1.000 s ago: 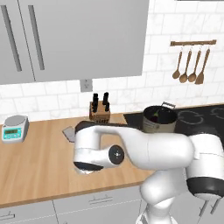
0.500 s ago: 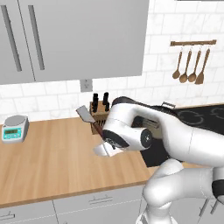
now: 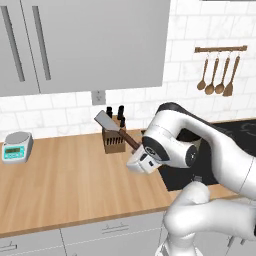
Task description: Put the mushroom and eggplant in the pot. Retrieve the spatula and lightly stir the vegetables in the pot.
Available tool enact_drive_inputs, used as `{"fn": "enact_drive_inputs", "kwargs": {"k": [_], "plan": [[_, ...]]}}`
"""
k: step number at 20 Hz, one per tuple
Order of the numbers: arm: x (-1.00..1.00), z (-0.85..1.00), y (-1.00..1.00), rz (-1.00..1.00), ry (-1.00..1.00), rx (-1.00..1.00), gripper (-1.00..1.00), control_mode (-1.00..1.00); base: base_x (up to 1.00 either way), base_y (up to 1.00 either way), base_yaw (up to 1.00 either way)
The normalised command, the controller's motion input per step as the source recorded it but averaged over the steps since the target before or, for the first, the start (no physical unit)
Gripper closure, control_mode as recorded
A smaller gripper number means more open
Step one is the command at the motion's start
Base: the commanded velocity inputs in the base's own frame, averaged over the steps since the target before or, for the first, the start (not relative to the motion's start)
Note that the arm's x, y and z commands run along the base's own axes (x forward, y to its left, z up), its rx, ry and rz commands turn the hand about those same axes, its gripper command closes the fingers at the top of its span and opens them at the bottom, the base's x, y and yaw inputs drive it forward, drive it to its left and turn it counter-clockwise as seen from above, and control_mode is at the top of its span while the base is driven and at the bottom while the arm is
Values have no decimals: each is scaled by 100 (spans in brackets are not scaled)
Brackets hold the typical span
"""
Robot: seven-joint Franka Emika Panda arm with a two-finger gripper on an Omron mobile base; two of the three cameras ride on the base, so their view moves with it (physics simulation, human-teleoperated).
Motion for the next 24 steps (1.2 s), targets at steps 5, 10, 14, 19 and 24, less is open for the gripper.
{"fn": "enact_drive_inputs", "kwargs": {"k": [5,10,14,19,24], "plan": [[-26,98,-29,-2,-15,-59,100,-100,0,0,0],[-31,97,-28,-1,-23,-64,100,-100,0,0,0],[-38,100,-32,0,-33,-65,100,-100,0,0,0],[-46,100,-27,0,-48,-57,100,-100,0,0,0],[-51,100,-33,-1,-53,-53,100,-100,0,0,0]]}}
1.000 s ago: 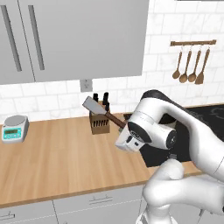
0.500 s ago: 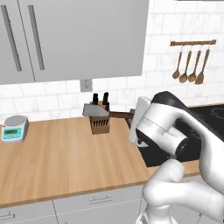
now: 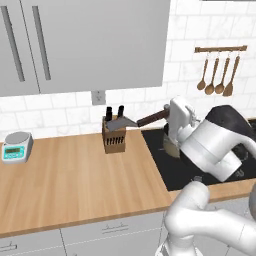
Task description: Put the mushroom and eggplant in the pot. Retrieve the spatula and lightly stir the vegetables in the pot.
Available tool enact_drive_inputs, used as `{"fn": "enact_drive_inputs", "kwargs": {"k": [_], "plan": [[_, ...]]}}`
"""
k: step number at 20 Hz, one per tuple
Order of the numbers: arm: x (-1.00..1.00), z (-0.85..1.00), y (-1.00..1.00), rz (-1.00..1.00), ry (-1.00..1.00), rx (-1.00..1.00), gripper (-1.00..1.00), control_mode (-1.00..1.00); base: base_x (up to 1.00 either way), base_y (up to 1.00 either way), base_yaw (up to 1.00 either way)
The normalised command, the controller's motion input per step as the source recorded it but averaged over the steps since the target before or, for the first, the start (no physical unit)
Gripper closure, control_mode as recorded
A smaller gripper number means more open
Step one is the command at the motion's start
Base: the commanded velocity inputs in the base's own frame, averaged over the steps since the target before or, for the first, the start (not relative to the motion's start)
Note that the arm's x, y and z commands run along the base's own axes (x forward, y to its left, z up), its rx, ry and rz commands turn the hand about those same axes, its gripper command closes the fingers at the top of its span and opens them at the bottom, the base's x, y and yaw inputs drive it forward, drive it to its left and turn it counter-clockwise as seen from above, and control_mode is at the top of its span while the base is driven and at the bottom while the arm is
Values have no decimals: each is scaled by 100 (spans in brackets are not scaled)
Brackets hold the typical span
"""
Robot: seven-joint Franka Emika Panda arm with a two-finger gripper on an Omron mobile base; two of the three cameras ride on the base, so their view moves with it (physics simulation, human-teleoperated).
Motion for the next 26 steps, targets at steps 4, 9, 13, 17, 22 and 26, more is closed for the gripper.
{"fn": "enact_drive_inputs", "kwargs": {"k": [4,9,13,17,22,26], "plan": [[-13,100,-41,-8,-46,-51,100,-100,0,0,0],[0,100,-52,-14,-35,-51,100,-100,0,0,0],[0,82,-73,-19,-20,-51,100,-100,0,0,0],[0,42,-94,-22,-8,-45,100,-100,0,0,0],[-3,-7,-89,-19,0,-32,100,-100,0,0,0],[2,-27,-68,-14,0,-19,100,-100,0,0,0]]}}
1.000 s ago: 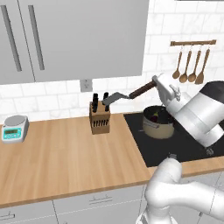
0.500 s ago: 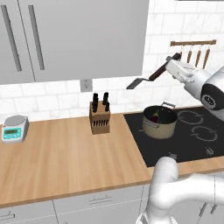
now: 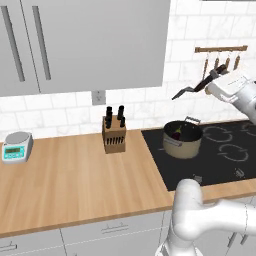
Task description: Put the mushroom and eggplant in the pot. Retrieve the spatula and lightly stir the vegetables in the pot.
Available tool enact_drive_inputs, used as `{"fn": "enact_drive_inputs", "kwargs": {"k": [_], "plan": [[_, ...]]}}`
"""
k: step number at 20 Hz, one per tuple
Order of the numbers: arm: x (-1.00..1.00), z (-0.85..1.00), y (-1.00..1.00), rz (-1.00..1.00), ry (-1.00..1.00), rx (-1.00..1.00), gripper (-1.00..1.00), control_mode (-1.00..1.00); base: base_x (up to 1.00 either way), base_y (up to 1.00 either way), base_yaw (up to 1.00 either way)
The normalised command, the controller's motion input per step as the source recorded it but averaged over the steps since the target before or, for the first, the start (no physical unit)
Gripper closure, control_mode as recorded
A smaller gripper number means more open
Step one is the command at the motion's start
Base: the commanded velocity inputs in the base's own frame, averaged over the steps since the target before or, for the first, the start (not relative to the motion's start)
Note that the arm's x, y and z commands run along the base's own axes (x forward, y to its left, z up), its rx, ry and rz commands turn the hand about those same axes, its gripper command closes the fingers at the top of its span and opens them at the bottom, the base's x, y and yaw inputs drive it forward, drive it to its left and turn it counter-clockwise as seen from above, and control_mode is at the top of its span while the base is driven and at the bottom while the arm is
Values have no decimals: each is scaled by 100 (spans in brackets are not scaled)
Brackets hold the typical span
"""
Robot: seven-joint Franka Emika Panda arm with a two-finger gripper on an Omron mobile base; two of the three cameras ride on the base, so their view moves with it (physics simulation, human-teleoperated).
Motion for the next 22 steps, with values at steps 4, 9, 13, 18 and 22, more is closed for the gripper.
{"fn": "enact_drive_inputs", "kwargs": {"k": [4,9,13,18,22], "plan": [[34,-19,-37,-11,8,-23,100,-100,0,0,0],[73,-24,-33,-13,27,-23,100,-100,0,0,0],[69,-28,-55,-11,34,-15,100,-100,0,0,0],[34,-53,-40,-8,32,-3,100,-100,0,0,0],[29,-54,-18,-8,31,0,100,-100,0,0,0]]}}
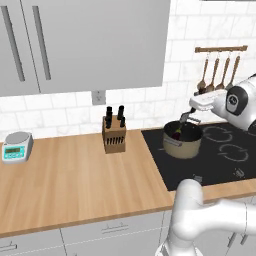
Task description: Put the mushroom and eggplant in the pot. Retrieve the spatula and lightly stir the vegetables in the pot.
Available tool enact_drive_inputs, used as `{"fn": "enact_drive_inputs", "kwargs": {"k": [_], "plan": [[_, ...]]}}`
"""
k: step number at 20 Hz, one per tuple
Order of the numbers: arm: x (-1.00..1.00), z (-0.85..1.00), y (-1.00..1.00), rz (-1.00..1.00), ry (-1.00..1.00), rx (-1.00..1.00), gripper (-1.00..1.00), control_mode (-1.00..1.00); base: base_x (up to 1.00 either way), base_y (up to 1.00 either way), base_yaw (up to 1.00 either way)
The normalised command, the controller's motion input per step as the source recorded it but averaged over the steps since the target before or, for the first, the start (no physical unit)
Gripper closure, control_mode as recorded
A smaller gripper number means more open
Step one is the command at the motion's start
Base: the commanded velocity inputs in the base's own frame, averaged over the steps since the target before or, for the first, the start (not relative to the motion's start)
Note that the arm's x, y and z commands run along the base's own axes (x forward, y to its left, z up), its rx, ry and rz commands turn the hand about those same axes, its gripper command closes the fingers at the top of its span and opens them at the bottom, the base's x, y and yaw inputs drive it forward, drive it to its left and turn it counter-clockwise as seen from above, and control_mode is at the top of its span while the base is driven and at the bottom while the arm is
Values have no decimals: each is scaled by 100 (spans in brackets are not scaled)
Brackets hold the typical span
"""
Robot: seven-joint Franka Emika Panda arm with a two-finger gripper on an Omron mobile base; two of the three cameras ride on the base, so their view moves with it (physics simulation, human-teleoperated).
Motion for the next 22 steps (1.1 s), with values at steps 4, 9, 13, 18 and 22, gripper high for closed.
{"fn": "enact_drive_inputs", "kwargs": {"k": [4,9,13,18,22], "plan": [[39,-34,-36,-11,30,0,100,-100,0,0,0],[43,-12,-24,-12,25,0,100,-100,0,0,0],[29,-20,-3,-12,21,0,100,-100,0,0,0],[36,-26,-4,-10,14,0,100,-100,0,0,0],[30,-41,-16,-9,4,0,100,-100,0,0,0]]}}
